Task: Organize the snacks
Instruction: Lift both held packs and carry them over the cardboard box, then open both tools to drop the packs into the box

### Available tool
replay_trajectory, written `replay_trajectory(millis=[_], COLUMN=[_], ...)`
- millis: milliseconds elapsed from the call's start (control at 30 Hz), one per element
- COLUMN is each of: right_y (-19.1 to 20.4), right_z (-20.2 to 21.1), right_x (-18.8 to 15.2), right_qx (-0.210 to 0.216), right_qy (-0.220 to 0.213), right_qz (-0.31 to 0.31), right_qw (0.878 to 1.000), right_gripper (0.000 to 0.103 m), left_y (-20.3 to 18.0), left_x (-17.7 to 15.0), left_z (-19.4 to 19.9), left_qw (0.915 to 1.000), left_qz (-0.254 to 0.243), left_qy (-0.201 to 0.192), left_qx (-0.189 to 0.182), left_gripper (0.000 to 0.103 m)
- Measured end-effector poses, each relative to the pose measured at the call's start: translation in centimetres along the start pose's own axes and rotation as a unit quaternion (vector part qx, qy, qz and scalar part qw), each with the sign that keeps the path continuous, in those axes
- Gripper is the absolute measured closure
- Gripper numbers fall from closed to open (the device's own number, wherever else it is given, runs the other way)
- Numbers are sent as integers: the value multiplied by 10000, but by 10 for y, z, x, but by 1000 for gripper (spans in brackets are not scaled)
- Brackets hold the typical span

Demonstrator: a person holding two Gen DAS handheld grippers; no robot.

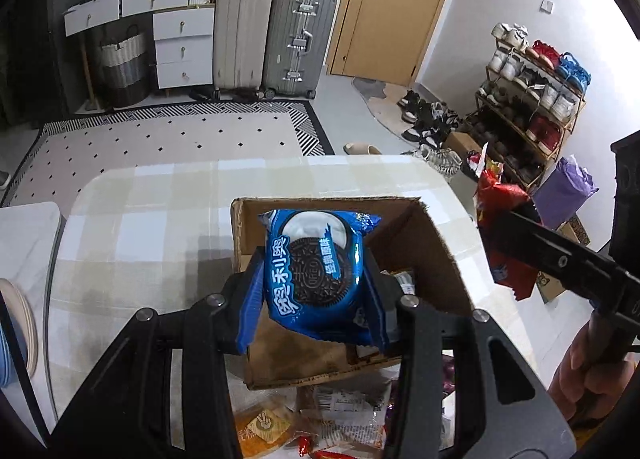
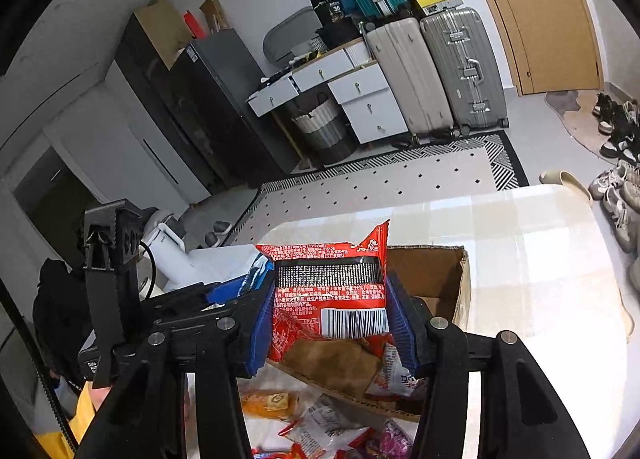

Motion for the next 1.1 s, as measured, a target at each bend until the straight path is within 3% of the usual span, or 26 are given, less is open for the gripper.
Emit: replay_trajectory(millis=[600,1100], right_y=[-24,-33], right_z=[-29,-48], right_x=[-19,-28], right_qx=[-216,-460], right_qy=[374,614], right_qz=[-69,22], right_qw=[9990,9970], right_gripper=[51,51], left_y=[1,-2], left_x=[-19,-23], left_z=[-58,-36], left_qw=[9991,9996], left_qz=[-112,-165], left_qy=[394,206], left_qx=[67,21], left_gripper=[62,55])
Point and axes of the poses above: each gripper's, at about its wrist camera, not at the fingertips, and z roughly against the way its jaws point, y to its left, x to its top, the point moved 8 cm from there along -z, roughly the way its jaws point, and after that the axes turned 6 degrees about x, right-handed, at the moved point
